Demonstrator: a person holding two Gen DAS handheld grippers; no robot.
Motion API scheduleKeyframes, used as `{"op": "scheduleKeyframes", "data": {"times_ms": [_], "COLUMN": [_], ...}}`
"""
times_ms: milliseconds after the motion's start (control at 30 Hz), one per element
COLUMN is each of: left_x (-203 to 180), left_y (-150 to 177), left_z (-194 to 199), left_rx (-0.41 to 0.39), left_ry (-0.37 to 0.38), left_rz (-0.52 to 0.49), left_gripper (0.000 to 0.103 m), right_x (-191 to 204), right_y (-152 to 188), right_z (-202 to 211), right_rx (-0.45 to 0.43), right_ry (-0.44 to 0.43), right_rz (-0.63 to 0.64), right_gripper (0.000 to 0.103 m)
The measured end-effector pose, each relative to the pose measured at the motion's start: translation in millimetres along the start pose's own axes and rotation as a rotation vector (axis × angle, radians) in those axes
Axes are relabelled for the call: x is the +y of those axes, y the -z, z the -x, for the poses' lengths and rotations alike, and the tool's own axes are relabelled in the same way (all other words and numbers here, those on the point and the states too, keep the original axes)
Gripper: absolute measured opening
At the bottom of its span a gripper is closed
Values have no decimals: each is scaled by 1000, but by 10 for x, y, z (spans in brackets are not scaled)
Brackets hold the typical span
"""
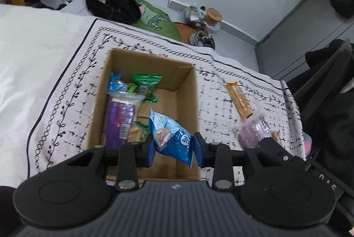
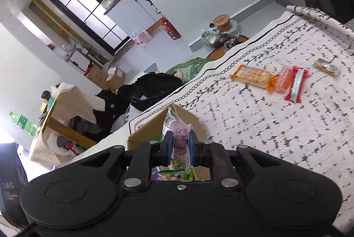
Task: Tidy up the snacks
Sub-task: 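Carry both packets into the cardboard box and open both tools, then move both tools back over the remaining snacks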
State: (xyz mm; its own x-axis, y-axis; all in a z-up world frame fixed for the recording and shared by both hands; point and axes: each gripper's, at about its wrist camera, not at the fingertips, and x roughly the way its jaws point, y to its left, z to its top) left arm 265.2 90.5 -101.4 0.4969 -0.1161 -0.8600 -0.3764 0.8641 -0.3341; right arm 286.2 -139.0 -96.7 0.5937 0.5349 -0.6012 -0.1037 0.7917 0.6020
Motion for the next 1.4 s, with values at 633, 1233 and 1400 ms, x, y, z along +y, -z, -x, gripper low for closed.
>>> {"op": "scheduleKeyframes", "data": {"times_ms": [633, 1233, 1400], "left_x": [419, 92, -117], "left_y": [-190, -145, -93], "left_z": [31, -59, -110], "left_rx": [41, 26, 23], "left_ry": [-90, -98, -77], "left_rz": [39, -13, -46], "left_gripper": [59, 77, 80], "right_x": [347, -253, -469], "right_y": [98, -118, -176], "right_z": [-312, 62, 183], "right_rx": [113, 29, 0], "right_ry": [-48, 129, 153], "right_rz": [57, 56, 29], "right_gripper": [29, 84, 91]}}
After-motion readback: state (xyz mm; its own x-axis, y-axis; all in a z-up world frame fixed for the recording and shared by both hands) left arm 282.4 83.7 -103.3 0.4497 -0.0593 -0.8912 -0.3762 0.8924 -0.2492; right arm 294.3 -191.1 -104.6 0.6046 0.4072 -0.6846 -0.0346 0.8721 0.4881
